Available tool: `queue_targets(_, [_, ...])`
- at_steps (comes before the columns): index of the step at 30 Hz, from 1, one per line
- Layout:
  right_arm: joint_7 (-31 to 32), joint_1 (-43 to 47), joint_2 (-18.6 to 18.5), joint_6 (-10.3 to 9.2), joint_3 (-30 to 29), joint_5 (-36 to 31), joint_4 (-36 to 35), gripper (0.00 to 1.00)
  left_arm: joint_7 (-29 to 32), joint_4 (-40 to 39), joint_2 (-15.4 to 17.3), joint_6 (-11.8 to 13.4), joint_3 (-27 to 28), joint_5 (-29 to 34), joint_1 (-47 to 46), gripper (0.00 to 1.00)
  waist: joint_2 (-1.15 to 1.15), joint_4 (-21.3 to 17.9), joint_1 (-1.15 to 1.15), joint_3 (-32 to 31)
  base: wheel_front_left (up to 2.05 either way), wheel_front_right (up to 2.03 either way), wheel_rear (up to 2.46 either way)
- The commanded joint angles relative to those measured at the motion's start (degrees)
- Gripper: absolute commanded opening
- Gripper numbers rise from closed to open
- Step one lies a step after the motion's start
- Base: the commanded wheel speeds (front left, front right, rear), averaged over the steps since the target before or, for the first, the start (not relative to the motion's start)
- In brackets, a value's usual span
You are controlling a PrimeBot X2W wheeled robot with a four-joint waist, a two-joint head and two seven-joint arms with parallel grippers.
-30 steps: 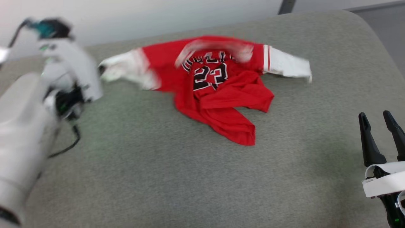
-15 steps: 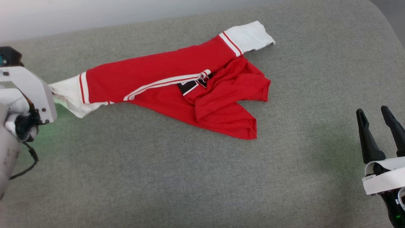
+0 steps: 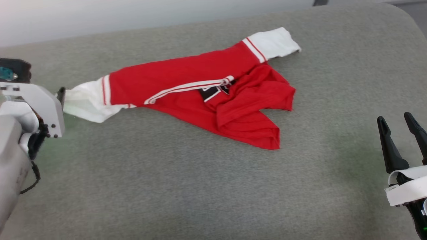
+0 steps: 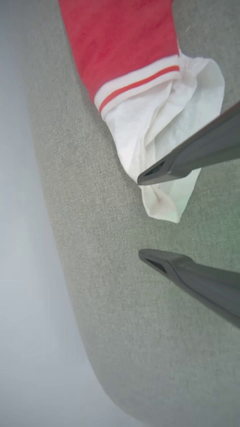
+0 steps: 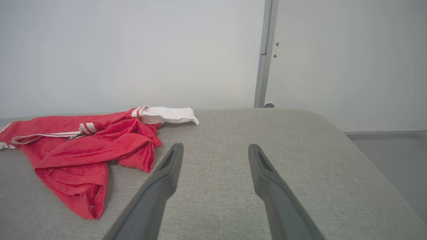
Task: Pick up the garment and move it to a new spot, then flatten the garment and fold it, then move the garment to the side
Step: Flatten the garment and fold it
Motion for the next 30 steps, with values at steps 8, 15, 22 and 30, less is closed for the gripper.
queue_targets(8, [3.83,-1.25,-3.53,-0.08,4.9,-3.17,-1.97,1.0,-14.17,-6.32,-3.06,-0.76,2.96,-1.67,5.22,1.0,0.0,6.67,0.0,-1.92,0.0,0.0,0.0])
queue_targets(15, [9.97,-5.22,-10.4,-0.08,12.28,-3.62,-2.73,1.0,-17.37,-20.7,-7.11,5.43,9.71,1.57,13.78,1.0,0.0,11.84,0.0,-2.13,0.0,0.0,0.0])
queue_targets(22, [23.73,-12.82,-21.47,-0.09,29.94,0.63,-5.36,1.0,-17.29,-42.0,-11.51,12.67,23.72,10.91,32.28,1.0,0.0,17.06,0.0,-1.2,0.0,0.0,0.0])
queue_targets(30, [37.07,-26.69,-29.01,-0.08,47.56,7.65,-5.36,1.0,-17.27,-53.76,-15.73,15.26,29.94,20.87,43.92,1.0,0.0,22.38,0.0,0.63,0.0,0.0,0.0])
